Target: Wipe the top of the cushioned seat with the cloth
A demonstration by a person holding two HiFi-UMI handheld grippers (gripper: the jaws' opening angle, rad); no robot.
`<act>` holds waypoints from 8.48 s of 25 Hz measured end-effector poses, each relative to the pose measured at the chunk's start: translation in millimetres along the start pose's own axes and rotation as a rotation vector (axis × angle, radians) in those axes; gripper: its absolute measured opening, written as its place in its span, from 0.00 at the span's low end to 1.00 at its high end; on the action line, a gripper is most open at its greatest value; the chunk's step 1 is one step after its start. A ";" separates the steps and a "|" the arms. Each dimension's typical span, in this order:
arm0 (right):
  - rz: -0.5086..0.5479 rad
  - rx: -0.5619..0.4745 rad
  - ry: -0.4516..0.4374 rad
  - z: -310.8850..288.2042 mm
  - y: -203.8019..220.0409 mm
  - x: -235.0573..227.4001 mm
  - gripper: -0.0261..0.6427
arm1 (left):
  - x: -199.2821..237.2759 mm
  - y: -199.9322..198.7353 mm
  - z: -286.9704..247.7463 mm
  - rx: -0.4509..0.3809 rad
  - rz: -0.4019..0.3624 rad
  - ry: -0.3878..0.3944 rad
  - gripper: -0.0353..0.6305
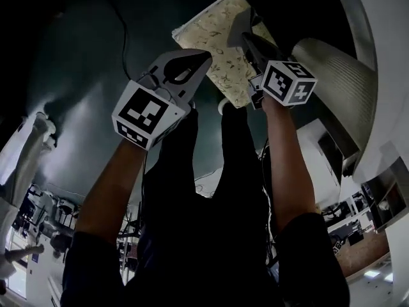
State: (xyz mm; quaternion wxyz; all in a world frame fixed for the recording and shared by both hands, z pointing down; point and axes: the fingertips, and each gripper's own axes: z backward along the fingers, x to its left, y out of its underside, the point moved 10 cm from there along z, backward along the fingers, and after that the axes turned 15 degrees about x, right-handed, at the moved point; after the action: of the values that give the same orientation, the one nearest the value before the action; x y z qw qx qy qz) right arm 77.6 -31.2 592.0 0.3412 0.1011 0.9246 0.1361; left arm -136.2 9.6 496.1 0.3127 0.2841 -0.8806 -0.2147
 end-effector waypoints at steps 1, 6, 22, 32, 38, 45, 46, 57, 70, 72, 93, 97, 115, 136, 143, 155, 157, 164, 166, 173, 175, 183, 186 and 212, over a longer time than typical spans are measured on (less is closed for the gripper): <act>-0.001 0.008 -0.012 -12.3 -5.0 7.8 0.09 | 6.7 4.1 7.1 0.000 0.006 -0.004 0.06; -0.035 0.041 -0.061 -65.5 -25.6 36.4 0.09 | 40.6 25.2 32.6 -0.016 0.050 -0.027 0.06; -0.245 0.093 0.067 -21.3 66.6 -20.6 0.09 | 19.4 2.8 -7.1 0.039 -0.035 0.072 0.06; -0.361 0.056 0.089 27.5 140.2 -54.6 0.09 | -39.4 -6.8 -57.1 0.100 -0.122 0.149 0.06; -0.396 0.034 0.090 53.2 176.2 -69.2 0.09 | -77.2 -5.2 -77.6 0.125 -0.158 0.174 0.06; -0.438 0.015 0.094 81.9 215.0 -85.4 0.09 | -113.9 3.3 -95.8 0.159 -0.179 0.189 0.06; -0.448 0.012 0.094 85.7 220.3 -87.5 0.09 | -118.1 4.5 -97.8 0.164 -0.178 0.191 0.06; -0.508 -0.022 0.135 124.6 249.2 -100.7 0.09 | -143.9 -2.5 -104.2 0.164 -0.201 0.216 0.06; -0.356 -0.051 0.109 104.2 154.1 -45.3 0.09 | -79.8 -8.4 -40.7 0.068 -0.134 0.142 0.06; -0.326 -0.046 0.093 88.5 137.0 -28.0 0.09 | -64.1 -3.3 -23.9 0.054 -0.116 0.124 0.06; -0.088 0.112 -0.085 -81.1 25.6 90.8 0.09 | 51.3 66.9 64.3 -0.011 0.080 -0.015 0.06; -0.104 0.133 -0.079 -89.5 33.3 82.6 0.09 | 56.7 71.2 56.5 0.014 0.084 -0.008 0.06; -0.244 0.166 -0.037 -32.4 142.6 20.9 0.09 | -12.8 71.6 -7.4 0.103 0.013 0.075 0.06; -0.336 0.210 -0.023 54.2 257.7 -30.5 0.09 | -112.2 42.5 -73.1 0.155 -0.082 0.141 0.06; -0.367 0.206 -0.014 73.3 274.8 -31.9 0.09 | -126.2 34.1 -76.4 0.161 -0.101 0.143 0.06; -0.357 0.165 -0.003 115.4 258.2 -32.0 0.09 | -144.6 9.5 -70.3 0.120 -0.110 0.139 0.06; -0.346 0.150 -0.007 124.5 247.0 -25.6 0.09 | -148.3 0.7 -61.9 0.105 -0.112 0.135 0.06; -0.256 0.062 -0.038 161.4 181.4 14.0 0.09 | -163.7 -36.9 -22.2 0.054 -0.131 0.117 0.06; -0.211 0.025 -0.049 174.6 158.1 27.4 0.09 | -167.7 -51.0 -8.0 0.022 -0.137 0.105 0.06; -0.113 -0.104 -0.104 237.9 92.5 89.4 0.09 | -184.8 -91.8 69.5 -0.085 -0.132 0.064 0.06; -0.087 -0.141 -0.119 259.5 77.6 103.0 0.09 | -194.3 -103.8 90.9 -0.114 -0.150 0.049 0.06; 0.079 -0.284 -0.141 340.4 23.1 178.4 0.09 | -227.8 -159.5 184.9 -0.276 -0.238 -0.015 0.06; 0.154 -0.351 -0.150 372.6 6.2 210.9 0.09 | -242.2 -171.5 215.7 -0.326 -0.263 -0.025 0.06; 0.447 -0.654 -0.161 501.7 -63.3 334.9 0.09 | -281.1 -247.4 320.4 -0.480 -0.501 -0.057 0.06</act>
State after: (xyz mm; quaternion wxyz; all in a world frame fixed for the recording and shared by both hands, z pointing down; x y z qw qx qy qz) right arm 151.8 94.4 3.3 0.3887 0.1961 0.7580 0.4857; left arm -80.4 67.5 9.8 0.2837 0.4036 -0.7161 -0.4937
